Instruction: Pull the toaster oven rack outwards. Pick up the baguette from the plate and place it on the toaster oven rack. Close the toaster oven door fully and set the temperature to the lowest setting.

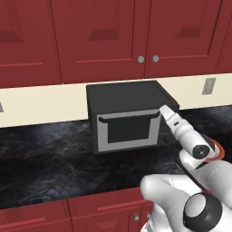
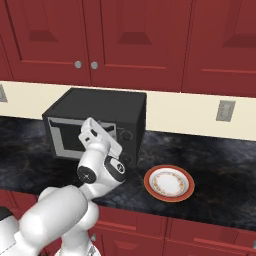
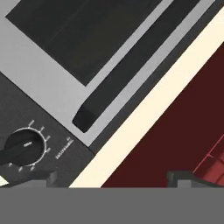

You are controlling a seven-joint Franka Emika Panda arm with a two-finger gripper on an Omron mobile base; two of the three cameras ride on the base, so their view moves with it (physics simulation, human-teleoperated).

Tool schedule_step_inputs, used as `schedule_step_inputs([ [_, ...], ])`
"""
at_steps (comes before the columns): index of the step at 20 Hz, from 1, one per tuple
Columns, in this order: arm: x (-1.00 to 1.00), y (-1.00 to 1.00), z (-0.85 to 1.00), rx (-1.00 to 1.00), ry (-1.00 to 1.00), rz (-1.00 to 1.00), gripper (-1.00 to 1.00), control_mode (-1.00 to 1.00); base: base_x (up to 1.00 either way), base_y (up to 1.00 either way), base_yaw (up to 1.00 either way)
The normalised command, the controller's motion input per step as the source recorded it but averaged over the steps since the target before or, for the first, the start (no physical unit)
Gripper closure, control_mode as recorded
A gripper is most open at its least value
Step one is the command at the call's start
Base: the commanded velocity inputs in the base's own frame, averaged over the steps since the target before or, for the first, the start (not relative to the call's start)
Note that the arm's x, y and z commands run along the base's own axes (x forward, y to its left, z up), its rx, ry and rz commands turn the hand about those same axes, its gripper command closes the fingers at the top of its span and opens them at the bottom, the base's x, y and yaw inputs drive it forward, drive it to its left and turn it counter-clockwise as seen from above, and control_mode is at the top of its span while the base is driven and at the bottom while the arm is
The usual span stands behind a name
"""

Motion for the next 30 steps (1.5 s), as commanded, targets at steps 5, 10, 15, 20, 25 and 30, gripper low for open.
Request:
schedule_step_inputs([
  [5,-0.59,-0.55,0.55,0.25,0.07,0.0,-1.0,-1.0,0.0,0.0,0.0],
  [10,-0.52,-0.51,0.26,0.25,-0.09,-0.01,-1.0,-1.0,0.0,0.0,0.0],
  [15,-0.45,-0.46,0.16,0.16,-0.34,-0.07,-1.0,-1.0,0.0,0.0,0.0],
  [20,-0.41,-0.62,0.37,0.6,-0.31,0.02,-1.0,-1.0,0.0,0.0,0.0],
  [25,-0.21,-0.44,0.51,0.64,-0.03,0.09,-1.0,-1.0,0.0,0.0,0.0],
  [30,-0.13,-0.26,0.32,0.49,0.27,0.1,-1.0,-1.0,0.0,0.0,0.0],
])
